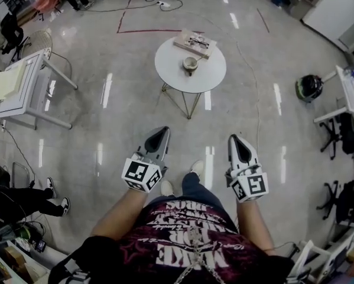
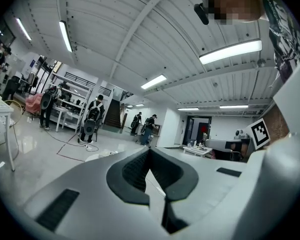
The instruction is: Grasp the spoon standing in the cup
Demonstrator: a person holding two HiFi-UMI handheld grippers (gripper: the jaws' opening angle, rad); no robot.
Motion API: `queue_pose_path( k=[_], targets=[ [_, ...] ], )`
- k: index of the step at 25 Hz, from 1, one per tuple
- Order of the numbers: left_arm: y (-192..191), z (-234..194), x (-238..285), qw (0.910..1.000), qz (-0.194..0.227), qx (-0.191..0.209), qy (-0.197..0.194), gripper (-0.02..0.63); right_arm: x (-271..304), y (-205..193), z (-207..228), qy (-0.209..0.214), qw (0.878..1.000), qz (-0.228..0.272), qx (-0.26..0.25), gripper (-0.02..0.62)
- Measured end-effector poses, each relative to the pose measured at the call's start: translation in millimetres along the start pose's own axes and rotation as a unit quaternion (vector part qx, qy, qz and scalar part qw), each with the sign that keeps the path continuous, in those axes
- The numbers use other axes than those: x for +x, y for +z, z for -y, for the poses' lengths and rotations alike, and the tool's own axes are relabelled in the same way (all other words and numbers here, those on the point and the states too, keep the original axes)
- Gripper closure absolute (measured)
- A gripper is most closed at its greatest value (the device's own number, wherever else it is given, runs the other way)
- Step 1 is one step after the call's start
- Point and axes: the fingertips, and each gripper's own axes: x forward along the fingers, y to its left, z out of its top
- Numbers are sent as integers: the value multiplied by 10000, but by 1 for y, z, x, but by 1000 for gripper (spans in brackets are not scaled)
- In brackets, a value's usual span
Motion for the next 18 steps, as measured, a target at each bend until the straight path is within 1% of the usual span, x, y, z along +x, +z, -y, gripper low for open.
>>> queue_pose_path(
  k=[3,8,18],
  targets=[
    [2,-2,17,10000,14,-2,82,581,15,2,10,156,9999,18,1,563],
    [3,-5,42,9999,16,21,112,581,36,-3,21,323,9994,-103,34,563],
    [-3,-20,79,9996,-12,-94,275,581,65,-9,46,474,9985,-262,22,563]
  ],
)
